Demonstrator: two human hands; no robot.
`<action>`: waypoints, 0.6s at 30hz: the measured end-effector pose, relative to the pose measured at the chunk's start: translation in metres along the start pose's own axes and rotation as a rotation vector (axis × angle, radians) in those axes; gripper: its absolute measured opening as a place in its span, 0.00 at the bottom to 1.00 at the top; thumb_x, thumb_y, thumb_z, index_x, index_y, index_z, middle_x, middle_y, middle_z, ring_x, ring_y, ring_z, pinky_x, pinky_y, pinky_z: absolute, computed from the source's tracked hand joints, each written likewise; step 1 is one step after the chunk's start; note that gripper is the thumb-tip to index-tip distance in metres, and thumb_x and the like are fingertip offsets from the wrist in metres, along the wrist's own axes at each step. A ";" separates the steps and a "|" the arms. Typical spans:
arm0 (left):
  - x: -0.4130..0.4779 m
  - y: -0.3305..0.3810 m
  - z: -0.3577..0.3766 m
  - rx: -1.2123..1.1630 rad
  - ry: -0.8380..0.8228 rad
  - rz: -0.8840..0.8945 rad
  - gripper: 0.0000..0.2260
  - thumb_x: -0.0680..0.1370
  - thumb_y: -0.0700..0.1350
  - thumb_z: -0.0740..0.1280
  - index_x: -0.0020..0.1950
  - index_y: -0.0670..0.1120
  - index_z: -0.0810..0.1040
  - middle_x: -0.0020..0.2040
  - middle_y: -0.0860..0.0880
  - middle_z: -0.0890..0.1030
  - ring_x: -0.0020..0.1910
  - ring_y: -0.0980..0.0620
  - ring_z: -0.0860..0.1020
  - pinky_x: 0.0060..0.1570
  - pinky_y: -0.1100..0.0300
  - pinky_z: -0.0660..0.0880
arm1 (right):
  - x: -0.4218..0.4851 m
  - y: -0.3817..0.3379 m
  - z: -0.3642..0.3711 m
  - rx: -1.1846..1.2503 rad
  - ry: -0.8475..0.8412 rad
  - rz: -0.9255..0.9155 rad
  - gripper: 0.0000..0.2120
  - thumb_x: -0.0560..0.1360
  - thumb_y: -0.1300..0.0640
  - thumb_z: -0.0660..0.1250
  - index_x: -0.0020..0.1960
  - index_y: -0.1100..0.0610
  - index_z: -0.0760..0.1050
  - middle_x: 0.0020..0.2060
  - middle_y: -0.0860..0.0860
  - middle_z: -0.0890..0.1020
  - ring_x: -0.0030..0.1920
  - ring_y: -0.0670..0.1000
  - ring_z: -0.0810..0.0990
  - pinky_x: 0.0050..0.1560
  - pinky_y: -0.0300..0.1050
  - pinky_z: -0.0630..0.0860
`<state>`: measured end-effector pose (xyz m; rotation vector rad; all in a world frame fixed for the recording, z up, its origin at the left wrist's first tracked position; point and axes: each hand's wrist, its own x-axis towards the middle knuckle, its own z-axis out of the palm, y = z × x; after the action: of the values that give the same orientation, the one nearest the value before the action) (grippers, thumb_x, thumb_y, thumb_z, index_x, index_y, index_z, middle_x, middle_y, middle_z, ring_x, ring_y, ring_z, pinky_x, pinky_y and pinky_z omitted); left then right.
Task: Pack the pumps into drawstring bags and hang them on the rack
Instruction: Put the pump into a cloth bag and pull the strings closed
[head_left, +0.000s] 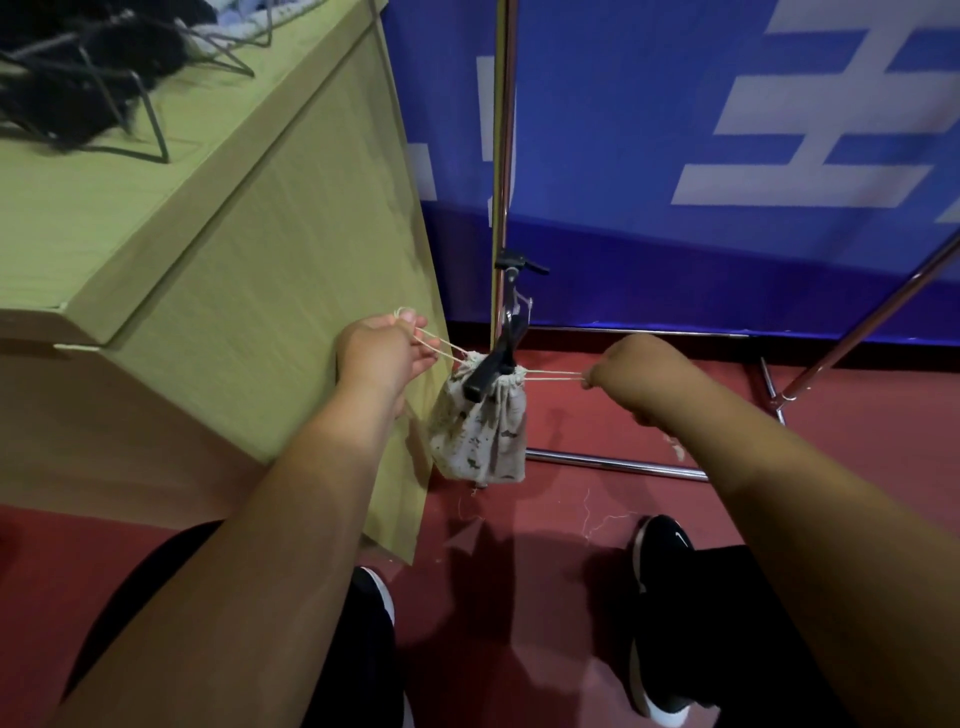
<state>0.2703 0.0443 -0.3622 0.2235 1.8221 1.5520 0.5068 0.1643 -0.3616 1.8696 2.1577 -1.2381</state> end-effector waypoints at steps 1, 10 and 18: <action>-0.001 0.002 0.001 0.004 -0.018 0.025 0.11 0.88 0.44 0.63 0.59 0.37 0.81 0.39 0.45 0.83 0.36 0.51 0.84 0.52 0.52 0.86 | -0.002 -0.002 -0.002 0.121 -0.038 0.007 0.11 0.80 0.53 0.73 0.50 0.62 0.81 0.32 0.58 0.74 0.25 0.55 0.70 0.33 0.43 0.66; -0.022 0.010 0.013 0.015 -0.141 0.104 0.10 0.87 0.44 0.64 0.54 0.41 0.83 0.37 0.51 0.73 0.27 0.57 0.68 0.37 0.59 0.79 | -0.011 -0.011 -0.004 0.385 -0.107 -0.151 0.13 0.81 0.51 0.74 0.41 0.57 0.82 0.34 0.57 0.67 0.28 0.52 0.62 0.30 0.47 0.61; -0.045 0.019 0.024 0.012 -0.383 0.040 0.15 0.82 0.31 0.64 0.68 0.40 0.77 0.54 0.39 0.87 0.36 0.46 0.85 0.42 0.51 0.85 | -0.022 -0.035 -0.007 0.618 -0.057 -0.266 0.13 0.80 0.47 0.75 0.45 0.57 0.87 0.29 0.44 0.80 0.36 0.50 0.77 0.40 0.48 0.75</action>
<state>0.3116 0.0430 -0.3265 0.5282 1.5325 1.4119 0.4871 0.1513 -0.3273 1.6997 2.2133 -2.1877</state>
